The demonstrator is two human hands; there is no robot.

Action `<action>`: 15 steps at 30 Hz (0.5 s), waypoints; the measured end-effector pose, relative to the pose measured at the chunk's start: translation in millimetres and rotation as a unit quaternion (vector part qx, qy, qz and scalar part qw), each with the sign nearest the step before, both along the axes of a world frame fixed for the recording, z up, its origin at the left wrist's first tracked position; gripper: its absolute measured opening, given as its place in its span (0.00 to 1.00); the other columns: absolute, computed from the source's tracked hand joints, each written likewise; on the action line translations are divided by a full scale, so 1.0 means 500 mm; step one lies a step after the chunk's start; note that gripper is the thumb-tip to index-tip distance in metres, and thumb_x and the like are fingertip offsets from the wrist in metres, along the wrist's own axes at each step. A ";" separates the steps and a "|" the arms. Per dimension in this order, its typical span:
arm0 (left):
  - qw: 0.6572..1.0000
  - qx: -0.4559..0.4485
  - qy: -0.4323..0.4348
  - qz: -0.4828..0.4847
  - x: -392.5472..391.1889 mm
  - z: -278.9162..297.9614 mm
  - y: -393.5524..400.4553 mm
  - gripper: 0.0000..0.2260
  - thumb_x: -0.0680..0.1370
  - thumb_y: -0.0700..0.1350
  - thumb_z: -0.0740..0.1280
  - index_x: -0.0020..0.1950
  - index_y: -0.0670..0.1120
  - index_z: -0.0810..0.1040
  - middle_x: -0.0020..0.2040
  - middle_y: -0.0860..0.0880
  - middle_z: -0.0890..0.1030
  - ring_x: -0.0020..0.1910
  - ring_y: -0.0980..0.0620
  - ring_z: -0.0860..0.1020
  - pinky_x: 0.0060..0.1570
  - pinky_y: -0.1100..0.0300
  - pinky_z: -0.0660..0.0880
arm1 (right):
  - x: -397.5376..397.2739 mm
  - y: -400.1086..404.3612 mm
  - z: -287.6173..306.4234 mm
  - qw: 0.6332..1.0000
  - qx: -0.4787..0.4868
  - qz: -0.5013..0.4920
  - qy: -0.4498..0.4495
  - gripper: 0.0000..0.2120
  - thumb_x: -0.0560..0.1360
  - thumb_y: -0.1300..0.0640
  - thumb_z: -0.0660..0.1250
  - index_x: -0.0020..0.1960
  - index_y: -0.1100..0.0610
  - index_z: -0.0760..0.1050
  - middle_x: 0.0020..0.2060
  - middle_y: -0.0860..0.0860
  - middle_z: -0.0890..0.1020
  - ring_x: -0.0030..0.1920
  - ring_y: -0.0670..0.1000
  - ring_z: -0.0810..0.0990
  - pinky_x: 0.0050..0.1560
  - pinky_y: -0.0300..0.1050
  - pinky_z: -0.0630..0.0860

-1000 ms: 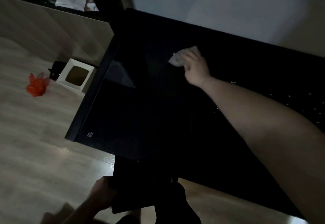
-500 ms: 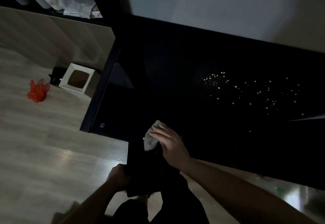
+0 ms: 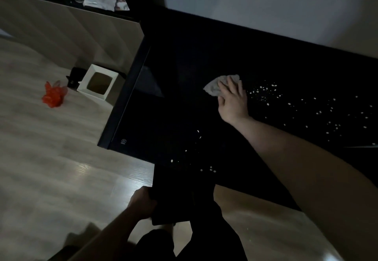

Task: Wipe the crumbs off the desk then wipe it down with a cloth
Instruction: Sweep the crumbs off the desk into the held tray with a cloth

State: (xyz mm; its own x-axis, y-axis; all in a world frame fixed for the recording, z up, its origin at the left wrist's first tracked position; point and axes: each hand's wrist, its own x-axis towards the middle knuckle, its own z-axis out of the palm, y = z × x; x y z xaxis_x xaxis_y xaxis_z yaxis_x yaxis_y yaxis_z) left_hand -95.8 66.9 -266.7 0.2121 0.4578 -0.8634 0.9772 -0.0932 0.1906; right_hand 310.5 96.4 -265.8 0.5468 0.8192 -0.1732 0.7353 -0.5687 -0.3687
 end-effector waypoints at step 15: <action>0.999 0.010 0.000 -0.050 -0.021 0.028 -0.010 0.12 0.73 0.43 0.66 0.30 0.50 0.71 0.32 0.52 0.77 0.41 0.44 0.81 0.38 0.60 0.72 | -0.514 -0.326 0.019 0.949 0.085 0.192 0.237 0.28 0.78 0.67 0.61 0.74 0.48 0.72 0.78 0.44 0.67 0.79 0.40 0.54 0.79 0.49 0.58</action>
State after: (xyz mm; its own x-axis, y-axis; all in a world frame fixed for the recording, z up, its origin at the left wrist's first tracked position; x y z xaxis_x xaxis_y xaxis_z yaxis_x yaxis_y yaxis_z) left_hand -106.1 61.7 -252.7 0.2578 0.4509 -0.8545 0.9629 -0.1933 0.1885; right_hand 53.2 -66.6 -256.4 0.0964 0.9803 -0.1724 0.6052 -0.1952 -0.7718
